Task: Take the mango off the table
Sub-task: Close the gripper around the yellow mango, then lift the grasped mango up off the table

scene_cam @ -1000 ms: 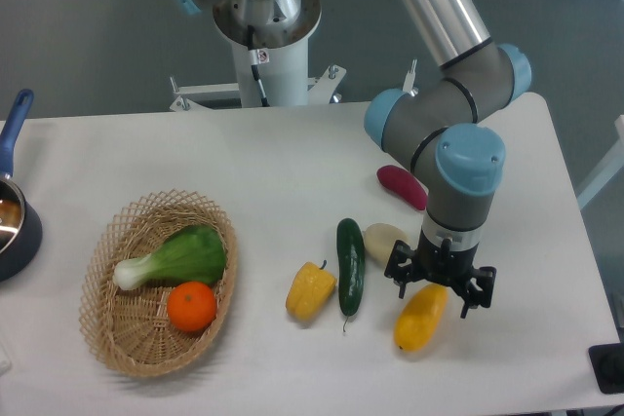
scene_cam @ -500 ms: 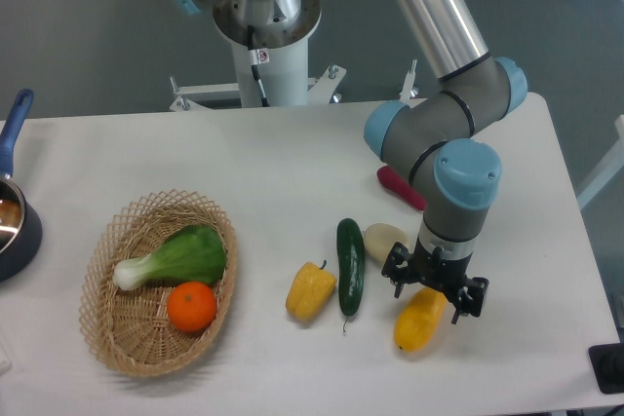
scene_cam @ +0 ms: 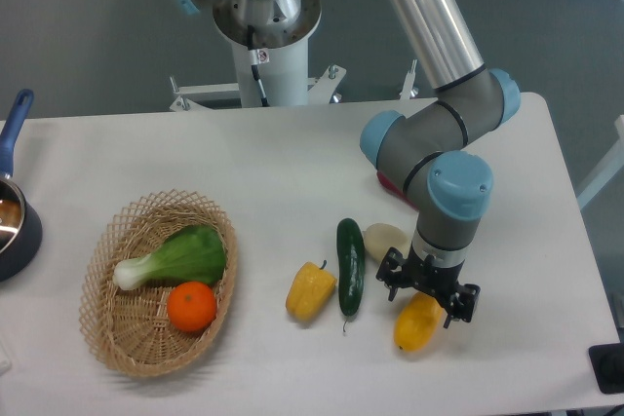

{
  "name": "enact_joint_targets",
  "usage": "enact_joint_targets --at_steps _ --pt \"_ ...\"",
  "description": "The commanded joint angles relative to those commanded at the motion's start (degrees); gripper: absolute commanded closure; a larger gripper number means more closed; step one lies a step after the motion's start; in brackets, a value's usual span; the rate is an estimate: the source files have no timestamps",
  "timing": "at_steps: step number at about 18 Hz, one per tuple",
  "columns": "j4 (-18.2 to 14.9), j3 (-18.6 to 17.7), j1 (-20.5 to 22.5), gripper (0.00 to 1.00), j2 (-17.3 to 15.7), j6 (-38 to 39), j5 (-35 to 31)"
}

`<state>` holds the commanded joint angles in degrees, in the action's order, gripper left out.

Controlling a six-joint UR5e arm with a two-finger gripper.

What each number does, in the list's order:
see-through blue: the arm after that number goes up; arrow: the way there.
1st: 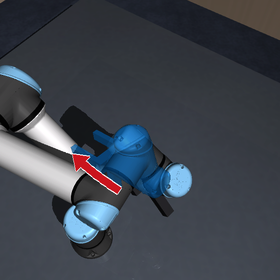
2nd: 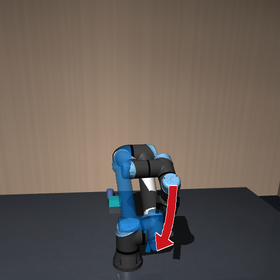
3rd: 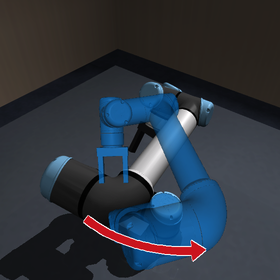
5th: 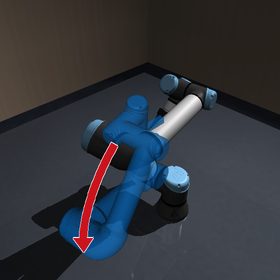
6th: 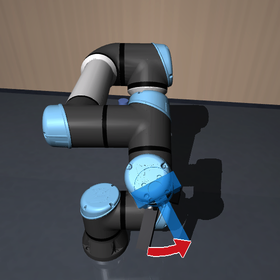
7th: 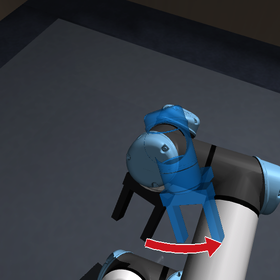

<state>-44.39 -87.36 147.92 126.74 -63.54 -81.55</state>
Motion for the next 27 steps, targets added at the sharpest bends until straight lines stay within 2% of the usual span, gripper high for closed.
enact_joint_targets --at_steps 2,11,12,15,18,23,27 --pt "0.5 0.0 -0.3 0.0 0.4 0.1 -2.7" --pt "0.9 0.2 -1.2 0.01 1.1 0.4 -3.1" --pt "1.0 0.2 -1.1 0.08 1.1 0.5 -3.1" --pt "1.0 0.3 -1.1 0.34 1.1 0.6 -3.1" --pt "1.0 0.7 -1.1 0.52 1.1 1.3 -3.1" --pt "1.0 1.1 -1.1 0.89 0.4 3.3 -2.9" --pt "1.0 1.6 -1.1 0.89 -1.4 3.7 -2.6"
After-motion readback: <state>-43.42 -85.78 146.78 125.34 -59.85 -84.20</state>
